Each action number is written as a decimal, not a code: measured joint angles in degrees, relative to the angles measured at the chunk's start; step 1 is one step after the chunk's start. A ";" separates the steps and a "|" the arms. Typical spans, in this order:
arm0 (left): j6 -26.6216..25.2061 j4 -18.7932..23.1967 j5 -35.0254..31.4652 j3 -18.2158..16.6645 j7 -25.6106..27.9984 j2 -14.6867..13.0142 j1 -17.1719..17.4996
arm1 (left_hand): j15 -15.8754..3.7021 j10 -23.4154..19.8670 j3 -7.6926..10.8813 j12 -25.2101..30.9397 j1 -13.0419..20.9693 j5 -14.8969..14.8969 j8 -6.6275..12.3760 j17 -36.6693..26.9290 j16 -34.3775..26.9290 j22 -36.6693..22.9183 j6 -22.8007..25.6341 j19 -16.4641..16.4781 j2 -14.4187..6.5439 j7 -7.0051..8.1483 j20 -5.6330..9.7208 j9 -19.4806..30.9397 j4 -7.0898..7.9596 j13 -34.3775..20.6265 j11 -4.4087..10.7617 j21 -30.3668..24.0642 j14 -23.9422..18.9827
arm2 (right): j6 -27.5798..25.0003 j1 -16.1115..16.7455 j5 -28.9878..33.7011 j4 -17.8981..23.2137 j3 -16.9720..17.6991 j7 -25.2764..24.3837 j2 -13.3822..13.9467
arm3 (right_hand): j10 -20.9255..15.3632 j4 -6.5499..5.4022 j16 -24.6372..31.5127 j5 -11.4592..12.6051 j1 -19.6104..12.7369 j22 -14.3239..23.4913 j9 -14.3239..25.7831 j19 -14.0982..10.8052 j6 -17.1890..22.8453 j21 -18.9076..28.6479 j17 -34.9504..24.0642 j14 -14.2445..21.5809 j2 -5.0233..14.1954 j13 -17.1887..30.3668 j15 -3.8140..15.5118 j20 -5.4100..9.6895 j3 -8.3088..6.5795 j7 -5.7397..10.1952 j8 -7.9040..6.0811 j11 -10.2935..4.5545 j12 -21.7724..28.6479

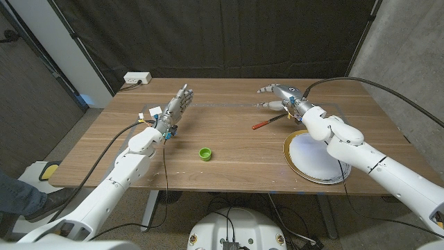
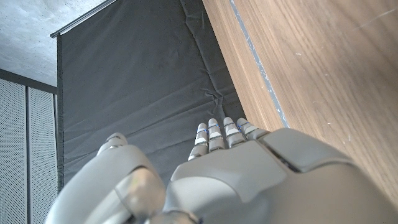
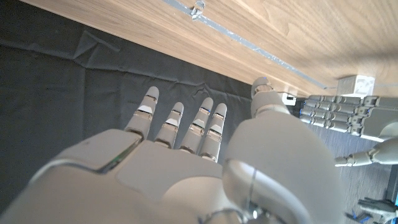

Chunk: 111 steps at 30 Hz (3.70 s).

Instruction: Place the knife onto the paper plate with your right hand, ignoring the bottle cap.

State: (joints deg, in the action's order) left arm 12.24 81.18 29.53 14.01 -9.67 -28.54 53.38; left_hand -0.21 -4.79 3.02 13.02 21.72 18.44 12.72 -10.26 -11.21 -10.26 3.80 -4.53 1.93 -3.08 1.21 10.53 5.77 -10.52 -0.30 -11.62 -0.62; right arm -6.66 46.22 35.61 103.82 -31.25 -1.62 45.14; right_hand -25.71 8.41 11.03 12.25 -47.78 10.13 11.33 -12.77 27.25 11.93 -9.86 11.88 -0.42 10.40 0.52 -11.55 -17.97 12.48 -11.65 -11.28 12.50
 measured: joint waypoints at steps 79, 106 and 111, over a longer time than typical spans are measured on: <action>-2.79 5.67 1.30 -0.74 -0.06 -2.57 4.03 | 0.53 -0.50 -1.11 -0.84 0.15 -0.27 -0.67 0.01 0.42 0.01 0.92 -2.16 -0.15 -0.51 0.73 0.00 0.16 0.00 -0.51 0.61 0.12 | 2.35 -9.17 14.47 -9.74 -9.92 15.84 -1.39 | -5.24 0.05 0.45 -0.50 -3.17 0.16 0.28 -2.66 7.59 0.39 -0.14 4.46 1.21 0.14 1.78 2.66 0.90 0.24 -0.99 -0.91 0.50; -2.47 5.22 2.39 -1.32 0.21 -1.97 4.73 | -0.02 -0.50 -1.43 -0.84 -0.15 -0.27 -0.67 0.01 0.41 0.01 1.13 -2.46 -0.89 -0.30 0.42 0.00 0.16 0.00 -0.51 0.61 0.22 | 2.23 -8.29 20.08 -14.04 -11.84 8.07 -1.63 | -33.33 -0.27 0.38 1.11 -8.61 0.42 0.28 -3.90 27.57 -0.17 -0.13 23.87 0.77 0.11 2.74 12.53 -0.39 -0.32 -8.11 -0.72 3.21; -2.22 5.04 2.60 -1.33 0.15 -1.72 4.76 | -0.02 -0.50 -1.43 -0.84 -0.14 -0.27 -0.67 0.01 0.41 0.01 1.13 -2.46 -0.88 -0.30 0.42 0.00 0.17 0.00 -0.51 0.61 0.22 | 1.92 -8.25 21.17 -15.12 -12.30 6.56 -1.95 | -38.09 -0.44 -0.02 1.32 -9.51 0.43 0.28 -4.31 29.39 -0.17 -0.14 26.45 0.91 0.21 3.06 12.91 -0.54 -2.15 -8.12 -0.88 3.49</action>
State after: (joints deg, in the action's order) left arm 10.02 86.22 32.13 12.67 -9.52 -30.26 58.14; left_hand -0.23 -5.29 1.59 12.18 21.58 18.17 12.05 -10.25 -10.79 -10.25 4.93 -6.99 1.04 -3.37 1.63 10.53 5.93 -10.52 -0.81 -11.01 -0.40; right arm -4.74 37.96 56.78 88.69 -43.55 4.94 43.20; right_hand -63.80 7.96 11.01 13.58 -57.28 10.55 11.62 -17.08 56.64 11.76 -10.00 38.33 0.49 10.60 3.58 1.36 -18.51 10.33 -19.78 -12.16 15.99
